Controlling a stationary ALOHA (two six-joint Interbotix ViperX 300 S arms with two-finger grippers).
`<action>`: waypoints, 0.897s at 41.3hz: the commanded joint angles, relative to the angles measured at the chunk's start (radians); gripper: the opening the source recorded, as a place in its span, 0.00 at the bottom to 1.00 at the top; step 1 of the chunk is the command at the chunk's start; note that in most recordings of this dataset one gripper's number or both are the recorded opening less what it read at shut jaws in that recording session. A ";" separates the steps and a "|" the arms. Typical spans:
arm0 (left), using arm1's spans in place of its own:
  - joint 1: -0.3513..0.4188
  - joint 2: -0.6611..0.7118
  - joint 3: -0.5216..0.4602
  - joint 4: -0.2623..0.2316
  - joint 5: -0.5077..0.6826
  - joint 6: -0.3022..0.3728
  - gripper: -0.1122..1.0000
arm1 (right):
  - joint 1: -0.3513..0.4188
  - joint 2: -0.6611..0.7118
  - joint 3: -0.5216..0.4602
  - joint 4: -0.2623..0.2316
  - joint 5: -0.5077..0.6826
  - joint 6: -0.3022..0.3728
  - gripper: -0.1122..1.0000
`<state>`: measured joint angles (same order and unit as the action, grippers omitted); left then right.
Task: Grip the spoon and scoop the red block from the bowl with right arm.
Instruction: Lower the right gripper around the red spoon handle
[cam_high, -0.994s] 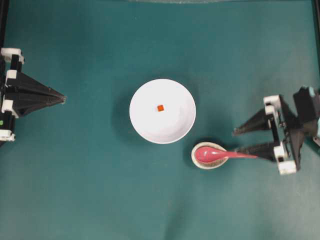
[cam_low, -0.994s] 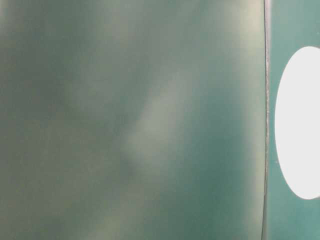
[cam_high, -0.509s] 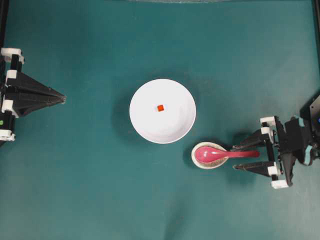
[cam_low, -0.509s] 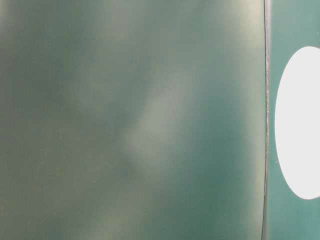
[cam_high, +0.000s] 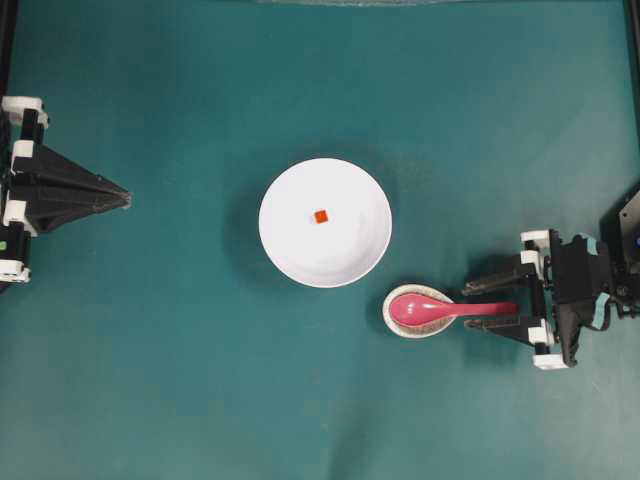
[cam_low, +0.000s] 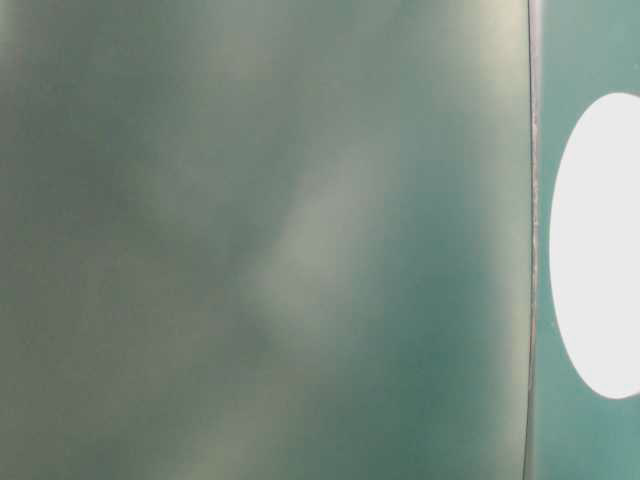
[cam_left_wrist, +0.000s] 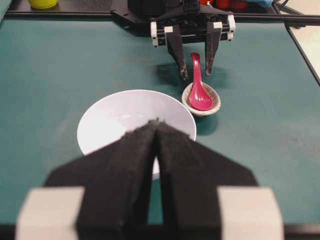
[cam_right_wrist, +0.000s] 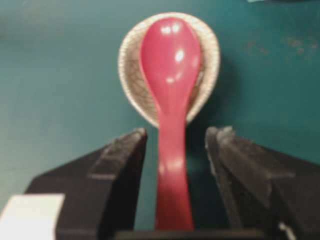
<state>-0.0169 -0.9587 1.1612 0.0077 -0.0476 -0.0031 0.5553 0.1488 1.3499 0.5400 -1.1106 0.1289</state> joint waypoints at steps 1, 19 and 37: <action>-0.002 0.006 -0.025 0.003 -0.003 0.002 0.10 | 0.005 -0.009 -0.008 0.008 -0.009 -0.002 0.61; -0.002 0.006 -0.025 0.003 -0.003 0.000 0.10 | 0.008 -0.008 -0.014 0.011 0.002 -0.109 0.60; -0.002 0.006 -0.025 0.003 -0.002 0.000 0.10 | 0.011 -0.008 -0.018 0.009 0.026 -0.117 0.57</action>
<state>-0.0169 -0.9587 1.1612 0.0092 -0.0476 -0.0046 0.5614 0.1488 1.3392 0.5476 -1.0799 0.0138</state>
